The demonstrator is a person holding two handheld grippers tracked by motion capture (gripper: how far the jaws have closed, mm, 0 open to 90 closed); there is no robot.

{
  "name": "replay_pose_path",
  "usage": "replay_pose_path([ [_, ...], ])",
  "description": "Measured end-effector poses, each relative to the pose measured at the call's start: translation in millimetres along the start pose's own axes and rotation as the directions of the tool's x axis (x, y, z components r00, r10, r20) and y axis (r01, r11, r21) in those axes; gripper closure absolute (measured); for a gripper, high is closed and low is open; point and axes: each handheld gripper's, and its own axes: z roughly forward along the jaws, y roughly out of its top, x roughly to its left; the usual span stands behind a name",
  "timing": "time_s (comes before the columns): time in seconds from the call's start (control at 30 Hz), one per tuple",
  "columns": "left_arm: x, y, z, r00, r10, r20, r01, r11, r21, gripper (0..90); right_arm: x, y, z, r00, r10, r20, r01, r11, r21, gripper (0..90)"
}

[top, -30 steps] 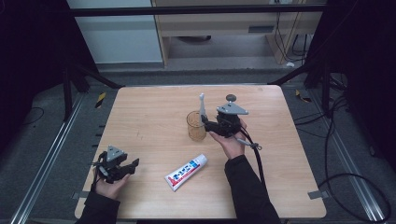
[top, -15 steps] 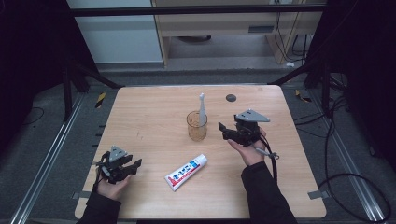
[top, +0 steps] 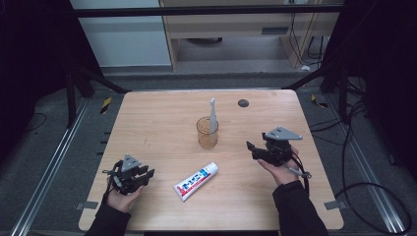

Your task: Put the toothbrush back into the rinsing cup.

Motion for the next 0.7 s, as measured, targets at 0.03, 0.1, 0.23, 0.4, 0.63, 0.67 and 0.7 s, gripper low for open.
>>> replay_pose_path([
  [0.03, -1.5, 0.6, 0.4, 1.0000, 0.005, 0.008, -0.005, 1.0000, 0.005, 69.5, -1.4, -2.4, -2.3, 1.0000, 0.002, 0.003, -0.002, 1.000, 0.004, 33.0],
  [0.1, -5.1, 1.8, 2.0, 0.9998, 0.012, 0.019, -0.012, 0.9999, 0.011, 71.6, -4.5, -7.6, -5.9, 1.0000, 0.002, 0.008, -0.002, 1.000, 0.012, 33.4],
  [0.23, -13.5, 4.6, 6.2, 0.9987, 0.031, 0.040, -0.032, 0.9992, 0.023, 75.1, -8.0, -19.2, -11.5, 0.9999, 0.009, 0.013, -0.010, 0.999, 0.040, 34.0],
  [0.4, -25.5, 8.5, 12.4, 0.9965, 0.047, 0.069, -0.050, 0.9979, 0.042, 78.6, -10.7, -34.4, -16.5, 0.9998, 0.007, 0.017, -0.008, 0.998, 0.064, 34.6],
  [0.63, -44.0, 13.9, 22.5, 0.9894, 0.089, 0.115, -0.098, 0.9920, 0.079, 84.5, -14.5, -49.6, -27.2, 0.9996, 0.015, 0.026, -0.016, 0.997, 0.072, 35.6],
  [0.67, -46.1, 14.2, 23.9, 0.9884, 0.097, 0.117, -0.107, 0.9903, 0.088, 85.0, -14.8, -51.7, -29.0, 0.9995, 0.014, 0.030, -0.016, 0.997, 0.070, 35.7],
  [0.7, -47.8, 14.3, 25.2, 0.9873, 0.102, 0.122, -0.114, 0.9890, 0.094, 85.5, -14.9, -54.0, -30.8, 0.9994, 0.016, 0.030, -0.018, 0.998, 0.066, 35.7],
])
